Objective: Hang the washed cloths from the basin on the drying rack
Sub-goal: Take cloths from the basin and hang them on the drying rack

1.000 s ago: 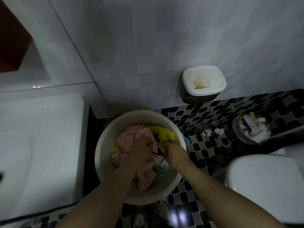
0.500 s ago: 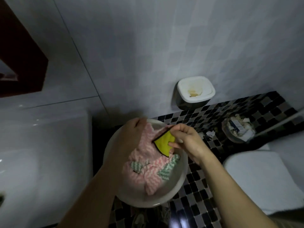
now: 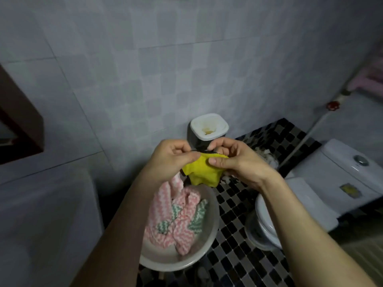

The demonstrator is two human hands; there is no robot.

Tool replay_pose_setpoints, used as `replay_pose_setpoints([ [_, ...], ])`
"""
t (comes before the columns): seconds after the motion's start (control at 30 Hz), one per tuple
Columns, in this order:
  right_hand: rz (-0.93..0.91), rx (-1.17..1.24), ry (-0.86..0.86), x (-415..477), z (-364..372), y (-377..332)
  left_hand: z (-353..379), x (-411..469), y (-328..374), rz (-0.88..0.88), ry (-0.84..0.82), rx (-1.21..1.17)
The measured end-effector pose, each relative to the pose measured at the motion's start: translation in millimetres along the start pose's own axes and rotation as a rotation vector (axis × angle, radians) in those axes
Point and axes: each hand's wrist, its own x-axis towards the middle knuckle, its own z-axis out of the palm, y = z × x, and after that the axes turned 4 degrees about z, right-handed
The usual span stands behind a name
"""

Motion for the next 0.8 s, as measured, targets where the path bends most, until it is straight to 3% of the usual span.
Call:
replay_pose_setpoints([
  [0.1,0.030,-0.237,0.065,-30.4,-11.7,-11.2,14.3,4.3,27.9,0.181,-0.156,0.160],
  [0.2,0.143,-0.950,0.211,-43.4,-23.7,-10.6,28.4,5.7,37.3,0.323,-0.162,0.464],
  [0.27,0.315,-1.331,0.328,-69.4,-32.8,-9.7,48.9,4.5,45.5,0.362,-0.214,0.474],
  [0.3,0.334,-1.397,0.335,-79.1,-33.4,-10.6,55.0,4.5,48.8,0.352,-0.228,0.447],
  [0.33,0.305,-1.351,0.336,-91.9,-36.8,-12.3,65.7,4.9,54.9,0.332,-0.270,0.418],
  [0.43,0.045,-0.738,0.341,-122.4,-38.0,-16.6,106.8,0.9,71.0,0.318,-0.424,0.404],
  [0.5,-0.009,-0.454,0.389,-139.3,-34.4,-12.8,133.9,-5.2,76.1,0.317,-0.460,0.350],
  [0.63,-0.030,-0.330,0.635,-183.6,-52.2,0.4,165.9,-12.4,75.1,0.372,-0.557,0.290],
  [0.73,-0.104,-0.087,0.701,-226.9,-66.3,-1.4,187.7,-27.3,68.1,0.365,-0.731,0.321],
  [0.8,-0.145,-0.056,0.717,-253.5,-70.9,-0.6,209.3,-41.7,61.0,0.349,-0.836,0.408],
])
